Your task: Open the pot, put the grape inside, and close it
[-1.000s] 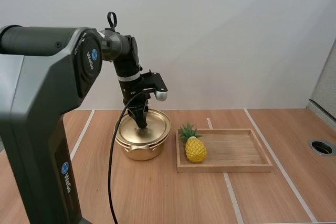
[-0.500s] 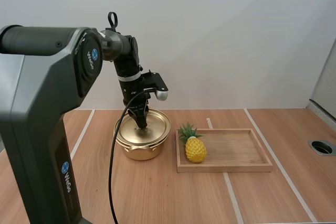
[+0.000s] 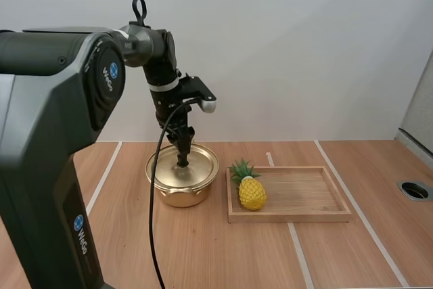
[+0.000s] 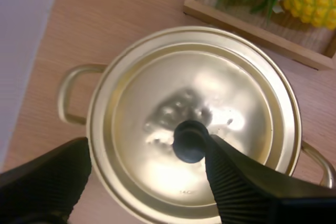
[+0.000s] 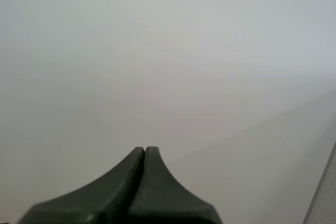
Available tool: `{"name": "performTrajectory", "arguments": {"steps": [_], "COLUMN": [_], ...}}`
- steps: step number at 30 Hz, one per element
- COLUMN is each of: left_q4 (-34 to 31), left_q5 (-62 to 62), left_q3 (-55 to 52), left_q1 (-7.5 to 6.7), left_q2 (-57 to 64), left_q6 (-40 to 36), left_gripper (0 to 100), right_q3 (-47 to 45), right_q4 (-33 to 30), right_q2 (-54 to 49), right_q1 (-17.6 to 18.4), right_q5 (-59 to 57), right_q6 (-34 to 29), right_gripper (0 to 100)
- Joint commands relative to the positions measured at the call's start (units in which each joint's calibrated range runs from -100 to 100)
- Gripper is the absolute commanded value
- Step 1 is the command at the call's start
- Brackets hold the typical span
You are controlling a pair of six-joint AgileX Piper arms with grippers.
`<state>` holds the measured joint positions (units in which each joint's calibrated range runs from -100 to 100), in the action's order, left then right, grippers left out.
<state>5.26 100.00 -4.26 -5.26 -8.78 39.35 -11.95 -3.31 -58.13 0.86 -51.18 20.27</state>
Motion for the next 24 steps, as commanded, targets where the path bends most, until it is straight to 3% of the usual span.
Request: {"name": "performTrajectory", "arguments": {"steps": [1, 13, 24], "left_q4": [0.0, -1.3, -5.6], "left_q5": [0.0, 0.0, 0.0], "left_q3": [4.1, 22.0, 33.0], "left_q1": [0.08, 0.08, 0.08], "left_q2": [4.2, 22.9, 39.1], "left_q6": [-2.5, -18.6, -26.5], "left_gripper": [100, 100, 98], "right_q3": [0.8, 0.8, 0.8], "right_q4": [0.0, 0.0, 0.0], "right_q2": [-0.7, -0.7, -0.7], "right_q1": [-0.2, -0.2, -0.2], "right_q5": [0.0, 0.3, 0.3], "right_q6": [-0.1, -0.1, -0.1], "right_gripper": [0, 0, 0]}}
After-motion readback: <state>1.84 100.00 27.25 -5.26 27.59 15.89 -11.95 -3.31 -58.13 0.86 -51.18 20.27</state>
